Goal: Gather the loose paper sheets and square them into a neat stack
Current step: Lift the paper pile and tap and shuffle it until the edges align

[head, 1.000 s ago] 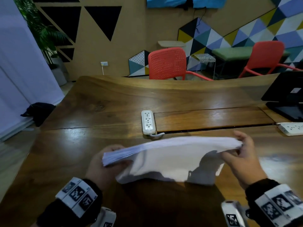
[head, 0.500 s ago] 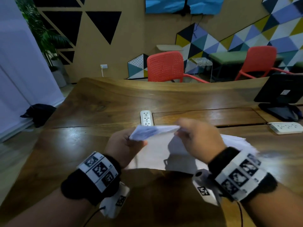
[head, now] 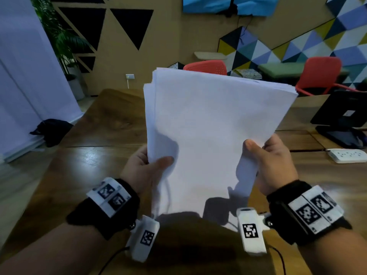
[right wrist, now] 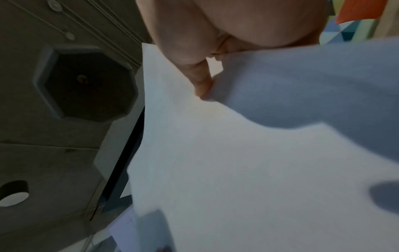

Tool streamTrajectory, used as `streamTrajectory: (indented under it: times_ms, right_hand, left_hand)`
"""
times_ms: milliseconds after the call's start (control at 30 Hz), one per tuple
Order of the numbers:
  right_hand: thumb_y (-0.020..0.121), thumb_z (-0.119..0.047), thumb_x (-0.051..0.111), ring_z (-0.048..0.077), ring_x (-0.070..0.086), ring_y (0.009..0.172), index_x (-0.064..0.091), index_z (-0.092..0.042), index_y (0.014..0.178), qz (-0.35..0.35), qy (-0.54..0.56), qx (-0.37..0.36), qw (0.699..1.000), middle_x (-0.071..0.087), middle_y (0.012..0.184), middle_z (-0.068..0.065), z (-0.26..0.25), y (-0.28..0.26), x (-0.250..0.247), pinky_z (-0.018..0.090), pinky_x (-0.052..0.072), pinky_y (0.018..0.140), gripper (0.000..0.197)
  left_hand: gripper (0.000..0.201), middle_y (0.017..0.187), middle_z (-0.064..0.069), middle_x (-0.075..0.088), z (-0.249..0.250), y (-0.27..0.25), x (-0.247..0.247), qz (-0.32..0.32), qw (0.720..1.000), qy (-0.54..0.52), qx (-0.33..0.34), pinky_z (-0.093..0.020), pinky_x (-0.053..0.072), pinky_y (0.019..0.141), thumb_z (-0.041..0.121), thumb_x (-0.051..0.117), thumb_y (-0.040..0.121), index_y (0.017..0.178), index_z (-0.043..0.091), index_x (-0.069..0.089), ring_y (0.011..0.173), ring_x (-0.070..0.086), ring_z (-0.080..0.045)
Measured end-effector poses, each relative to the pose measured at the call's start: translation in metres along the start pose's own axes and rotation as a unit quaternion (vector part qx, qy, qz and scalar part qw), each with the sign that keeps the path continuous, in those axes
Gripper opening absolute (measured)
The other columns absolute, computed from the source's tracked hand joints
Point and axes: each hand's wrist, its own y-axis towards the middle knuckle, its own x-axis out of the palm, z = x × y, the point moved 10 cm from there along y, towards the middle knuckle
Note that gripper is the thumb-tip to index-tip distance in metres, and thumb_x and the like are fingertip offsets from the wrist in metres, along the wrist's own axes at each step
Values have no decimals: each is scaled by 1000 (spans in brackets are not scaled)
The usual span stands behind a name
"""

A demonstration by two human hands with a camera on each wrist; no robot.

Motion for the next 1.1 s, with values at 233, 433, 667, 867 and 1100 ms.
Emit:
streamTrajectory:
  times_ms: [233, 433, 667, 867, 1100]
  right_hand:
    - [64, -18, 70, 7, 69, 86, 62, -19, 101, 2, 79, -56, 995, 75, 89, -10, -1, -23, -8, 19, 54, 73, 38]
    - [41, -49, 86, 10, 70, 90, 73, -32, 90, -6, 61, -26, 998, 76, 93, -8, 12, -23, -9, 21, 55, 73, 53]
    - [48, -37, 87, 12, 71, 85, 65, -20, 101, -25, 78, -24, 996, 76, 93, -4, 6, -14, -10, 23, 56, 69, 60]
    - [62, -10, 69, 12, 71, 76, 72, -17, 92, -44, 62, -35, 996, 76, 84, -3, -7, -8, -4, 23, 56, 65, 31]
    - [58, -27, 80, 13, 70, 87, 59, -10, 111, -37, 55, -49, 997, 76, 93, -4, -10, -11, -7, 23, 56, 71, 59]
  left_hand:
    - [44, 88, 3, 65, 15, -13, 6, 24, 992, 77, 100, -12, 49, 61, 14, 67, 68, 111, 12, 56, 78, 60, -10]
    - [26, 90, -1, 63, -1, -13, -15, 95, 995, -11, 27, -34, 52, 67, 19, 65, 71, 93, 28, 54, 81, 60, -20]
    - [27, 83, -5, 56, 32, -6, -9, 93, 986, -126, 55, -36, 45, 72, 5, 38, 94, 76, 20, 52, 77, 53, -20]
    - [22, 89, -10, 54, 42, 1, -5, 121, 987, -37, 103, -36, 41, 66, 11, 46, 93, 77, 25, 51, 81, 49, -23]
    - [20, 87, -9, 51, 38, -3, -8, 133, 983, -63, 107, -25, 43, 54, 10, 46, 92, 77, 23, 44, 73, 50, -19]
